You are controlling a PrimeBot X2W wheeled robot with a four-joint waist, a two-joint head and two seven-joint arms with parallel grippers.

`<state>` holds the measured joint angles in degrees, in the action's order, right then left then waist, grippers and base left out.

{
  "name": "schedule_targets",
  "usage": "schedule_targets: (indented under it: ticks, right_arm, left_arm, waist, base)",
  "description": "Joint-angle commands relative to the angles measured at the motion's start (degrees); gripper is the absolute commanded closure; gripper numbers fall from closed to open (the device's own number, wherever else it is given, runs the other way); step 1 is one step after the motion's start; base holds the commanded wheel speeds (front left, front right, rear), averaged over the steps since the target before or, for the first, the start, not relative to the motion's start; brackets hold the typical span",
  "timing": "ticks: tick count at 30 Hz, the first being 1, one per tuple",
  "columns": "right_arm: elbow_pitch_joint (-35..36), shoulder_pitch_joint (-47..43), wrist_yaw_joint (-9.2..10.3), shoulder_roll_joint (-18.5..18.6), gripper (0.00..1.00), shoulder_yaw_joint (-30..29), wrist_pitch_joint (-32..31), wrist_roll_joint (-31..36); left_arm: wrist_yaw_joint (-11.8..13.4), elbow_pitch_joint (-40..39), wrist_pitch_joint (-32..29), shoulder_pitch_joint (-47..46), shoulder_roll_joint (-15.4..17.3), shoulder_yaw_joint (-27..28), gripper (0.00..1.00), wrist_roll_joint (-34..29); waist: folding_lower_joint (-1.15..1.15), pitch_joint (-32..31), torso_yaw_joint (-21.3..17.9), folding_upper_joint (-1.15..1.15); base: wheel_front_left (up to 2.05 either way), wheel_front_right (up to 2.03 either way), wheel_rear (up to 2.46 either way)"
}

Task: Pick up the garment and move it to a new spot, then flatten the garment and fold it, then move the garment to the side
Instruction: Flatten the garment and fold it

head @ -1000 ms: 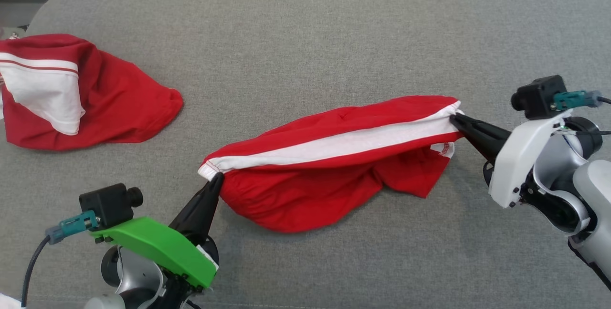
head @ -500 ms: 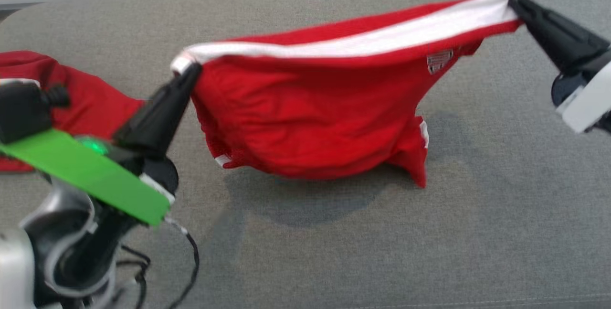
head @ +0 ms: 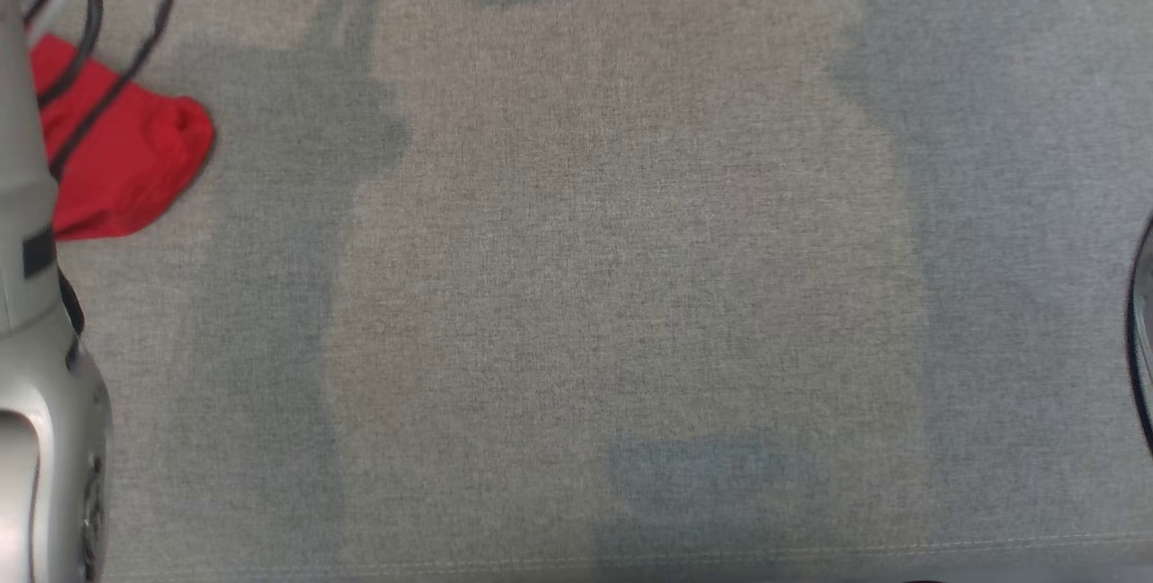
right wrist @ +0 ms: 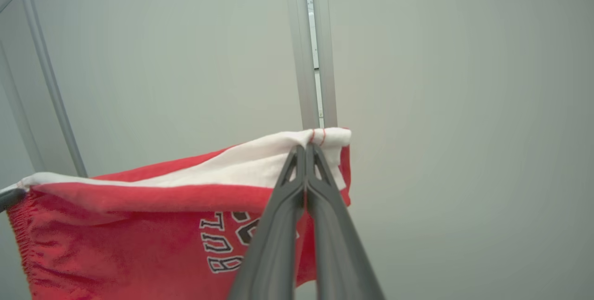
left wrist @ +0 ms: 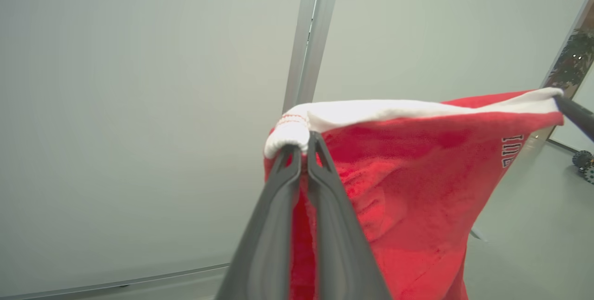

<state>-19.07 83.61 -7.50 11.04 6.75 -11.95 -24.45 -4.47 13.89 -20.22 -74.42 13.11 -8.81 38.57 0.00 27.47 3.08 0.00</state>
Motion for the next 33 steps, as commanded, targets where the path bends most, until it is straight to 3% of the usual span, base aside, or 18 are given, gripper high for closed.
schedule_targets:
  ticks: [1,7,11,12,16,19,23,28,33]
  right_arm:
    - [-2.75,2.3,0.02,-1.05,1.0,-0.86,2.83,2.41]
    - [-15.29,14.8,0.03,-6.78,1.0,-6.74,16.44,9.73]
    - [-19.8,10.1,0.01,-7.86,1.0,-2.35,20.5,7.85]
    - [-19.8,10.1,0.01,-7.86,1.0,-2.35,20.5,7.85]
    - [-19.5,-0.05,0.01,-6.85,1.0,4.0,23.44,3.67]
    - [-15.36,-9.3,0.04,-3.72,1.0,7.34,24.78,-0.35]
    - [-6.67,-22.75,0.01,1.51,1.0,9.38,25.63,-5.54]
    - [5.47,-38.9,0.02,7.03,1.0,9.72,24.2,-10.05]
    - [17.33,-54.86,0.02,10.19,1.0,7.65,20.4,-11.11]
  left_arm:
    - [-0.6,2.91,2.89,-2.45,-0.29,-0.15,1.0,-1.42]
    - [-2.83,14.71,21.07,-13.44,0.83,-3.04,1.0,-4.68]
    - [-3.07,17.06,29.09,-9.85,2.47,-12.4,1.0,-0.23]
    - [-3.07,17.06,29.09,-9.85,2.47,-12.4,1.0,-0.23]
    - [-3.08,15.0,33.76,-2.27,7.55,-23.46,1.0,6.46]
    - [-3.09,11.24,35.12,3.7,11.55,-28.34,1.0,11.28]
    - [-3.09,3.72,35.44,12.72,15.99,-28.38,1.0,14.68]
    - [-3.1,-8.0,35.41,25.65,20.0,-30.09,1.0,10.06]
    - [-3.09,-16.53,35.41,38.88,21.21,-30.92,1.0,7.21]
  waist:
    - [0.0,7.52,1.72,0.0]
    - [0.0,12.3,0.39,0.0]
    - [0.0,13.64,-1.6,0.0]
    - [0.0,13.64,-1.6,0.0]
    - [0.0,13.2,-3.63,0.0]
    - [0.0,12.76,-4.55,0.0]
    - [0.0,9.4,-5.04,0.0]
    - [0.0,3.01,-5.25,0.0]
    - [0.0,-3.78,-5.07,0.0]
  base:
    - [0.0,0.0,0.0]
    - [0.0,0.0,0.0]
    - [0.0,0.0,0.0]
    - [0.0,0.0,0.0]
    - [0.0,0.0,0.0]
    - [0.0,0.0,0.0]
    - [0.0,0.0,0.0]
    - [0.0,0.0,0.0]
    - [0.0,0.0,0.0]
